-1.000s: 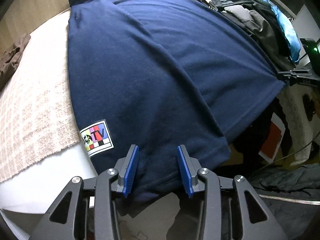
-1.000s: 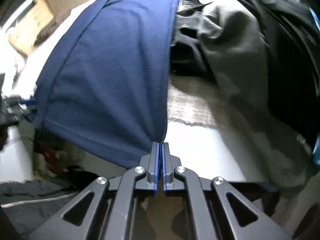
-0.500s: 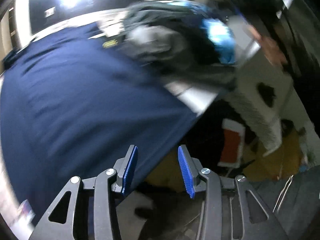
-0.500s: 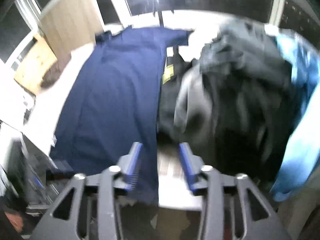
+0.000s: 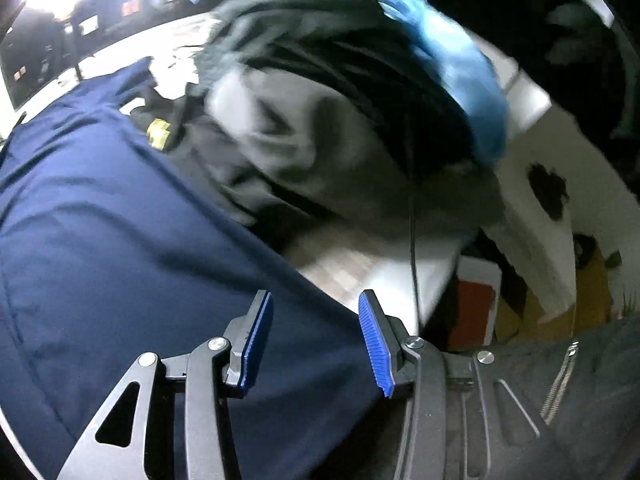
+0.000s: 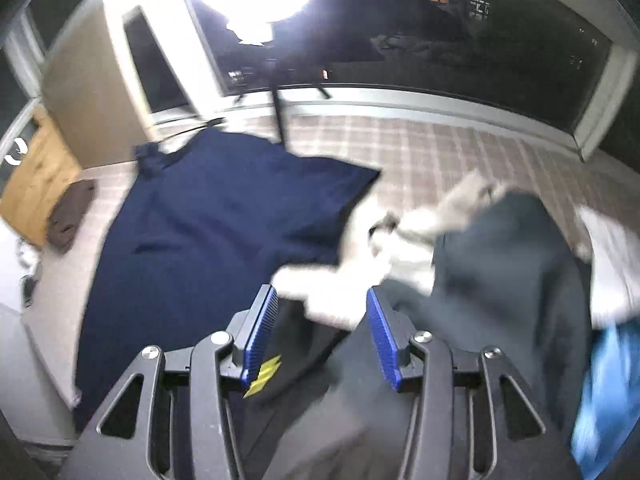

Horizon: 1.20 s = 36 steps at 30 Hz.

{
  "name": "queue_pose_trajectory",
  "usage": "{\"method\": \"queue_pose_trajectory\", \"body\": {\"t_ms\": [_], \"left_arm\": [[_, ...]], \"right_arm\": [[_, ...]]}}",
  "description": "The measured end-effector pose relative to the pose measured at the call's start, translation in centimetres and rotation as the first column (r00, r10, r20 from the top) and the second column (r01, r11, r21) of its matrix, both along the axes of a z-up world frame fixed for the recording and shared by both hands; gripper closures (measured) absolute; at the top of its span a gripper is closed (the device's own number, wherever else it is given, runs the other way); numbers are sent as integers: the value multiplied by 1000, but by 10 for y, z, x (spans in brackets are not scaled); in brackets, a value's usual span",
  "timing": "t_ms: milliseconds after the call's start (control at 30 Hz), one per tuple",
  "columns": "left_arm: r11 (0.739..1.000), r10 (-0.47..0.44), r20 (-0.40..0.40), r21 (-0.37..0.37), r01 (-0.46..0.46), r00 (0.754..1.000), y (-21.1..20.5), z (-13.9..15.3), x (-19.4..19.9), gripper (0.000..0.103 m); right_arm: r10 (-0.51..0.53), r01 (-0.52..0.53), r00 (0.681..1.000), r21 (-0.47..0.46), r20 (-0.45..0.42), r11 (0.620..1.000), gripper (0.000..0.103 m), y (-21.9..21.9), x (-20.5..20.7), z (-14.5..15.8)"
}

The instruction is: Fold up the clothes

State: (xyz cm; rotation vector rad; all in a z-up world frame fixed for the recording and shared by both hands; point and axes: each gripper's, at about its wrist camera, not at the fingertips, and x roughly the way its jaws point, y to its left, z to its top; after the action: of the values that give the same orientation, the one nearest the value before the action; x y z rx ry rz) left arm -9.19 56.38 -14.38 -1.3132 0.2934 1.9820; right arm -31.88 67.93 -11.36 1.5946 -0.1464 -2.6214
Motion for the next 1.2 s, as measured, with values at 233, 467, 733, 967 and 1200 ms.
{"method": "queue_pose_trajectory", "body": {"t_ms": [233, 467, 733, 967, 1200], "left_arm": [[992, 115, -137, -32, -120, 984, -10, 31, -127, 60], [978, 26, -354, -186, -98, 935, 55, 5, -229, 60], [941, -28, -366, -325, -99, 930, 99, -43, -275, 58], [948, 39, -312, -288, -133, 949, 87, -56, -297, 65], [986, 125, -190, -84, -143, 974, 54, -45, -301, 91]], "right_arm": [[-67, 74, 994, -88, 81, 993, 57, 41, -106, -60], [-62, 80, 991, -160, 116, 984, 57, 55, -150, -100], [-6, 35, 988, -188, 151, 982, 57, 55, -170, -122], [43, -24, 989, -132, 142, 991, 57, 39, -179, -123], [48, -29, 992, -169, 113, 985, 96, 36, -171, -120]]}}
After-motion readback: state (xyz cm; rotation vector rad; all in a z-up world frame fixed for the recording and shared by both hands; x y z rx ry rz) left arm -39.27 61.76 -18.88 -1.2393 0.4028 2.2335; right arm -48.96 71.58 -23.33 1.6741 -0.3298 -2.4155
